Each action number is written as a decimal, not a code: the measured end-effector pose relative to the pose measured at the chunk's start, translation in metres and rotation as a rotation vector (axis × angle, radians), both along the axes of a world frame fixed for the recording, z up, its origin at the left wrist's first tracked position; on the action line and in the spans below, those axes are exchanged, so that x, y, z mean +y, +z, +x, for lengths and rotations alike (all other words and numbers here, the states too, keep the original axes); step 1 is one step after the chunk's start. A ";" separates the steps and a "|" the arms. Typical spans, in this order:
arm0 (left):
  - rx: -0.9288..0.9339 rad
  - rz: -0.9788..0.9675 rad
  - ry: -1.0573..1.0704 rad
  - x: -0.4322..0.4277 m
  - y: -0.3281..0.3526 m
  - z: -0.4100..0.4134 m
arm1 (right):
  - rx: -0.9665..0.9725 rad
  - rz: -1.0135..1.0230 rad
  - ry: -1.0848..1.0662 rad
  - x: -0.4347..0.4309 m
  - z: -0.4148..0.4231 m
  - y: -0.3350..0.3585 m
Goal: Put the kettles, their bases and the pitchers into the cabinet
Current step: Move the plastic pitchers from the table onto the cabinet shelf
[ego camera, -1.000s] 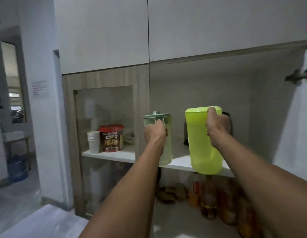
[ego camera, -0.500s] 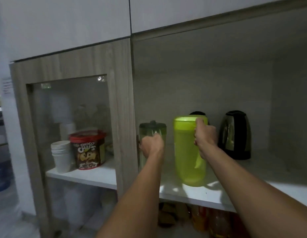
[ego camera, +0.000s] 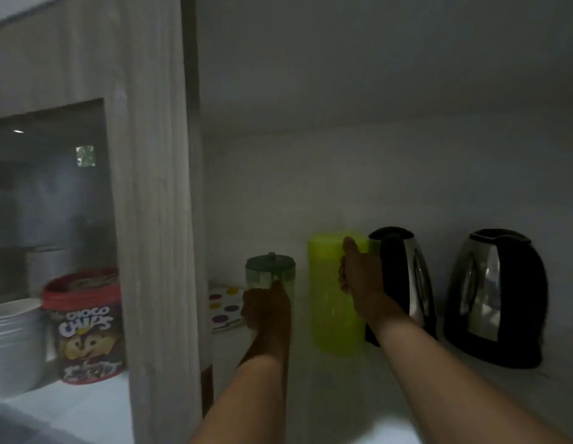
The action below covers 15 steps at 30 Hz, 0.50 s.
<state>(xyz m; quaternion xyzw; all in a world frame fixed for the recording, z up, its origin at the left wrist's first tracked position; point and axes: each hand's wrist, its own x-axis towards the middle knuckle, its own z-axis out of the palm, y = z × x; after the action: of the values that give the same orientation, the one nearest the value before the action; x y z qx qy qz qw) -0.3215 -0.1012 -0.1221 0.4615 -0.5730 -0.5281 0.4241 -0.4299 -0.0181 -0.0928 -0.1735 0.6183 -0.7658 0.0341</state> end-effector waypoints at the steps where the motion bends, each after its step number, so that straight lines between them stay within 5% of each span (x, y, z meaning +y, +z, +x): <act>1: 0.022 0.016 -0.008 -0.010 -0.001 -0.014 | -0.019 0.025 -0.002 -0.009 -0.011 0.001; 15: -0.061 -0.069 -0.022 -0.064 0.007 -0.098 | 0.026 0.113 0.016 -0.068 -0.114 0.000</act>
<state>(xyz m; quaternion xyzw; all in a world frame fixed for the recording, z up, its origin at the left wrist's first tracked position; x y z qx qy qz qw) -0.4198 -0.1648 -0.1150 0.4562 -0.6085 -0.4984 0.4162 -0.5441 -0.0858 -0.0924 -0.1863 0.6594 -0.7271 0.0418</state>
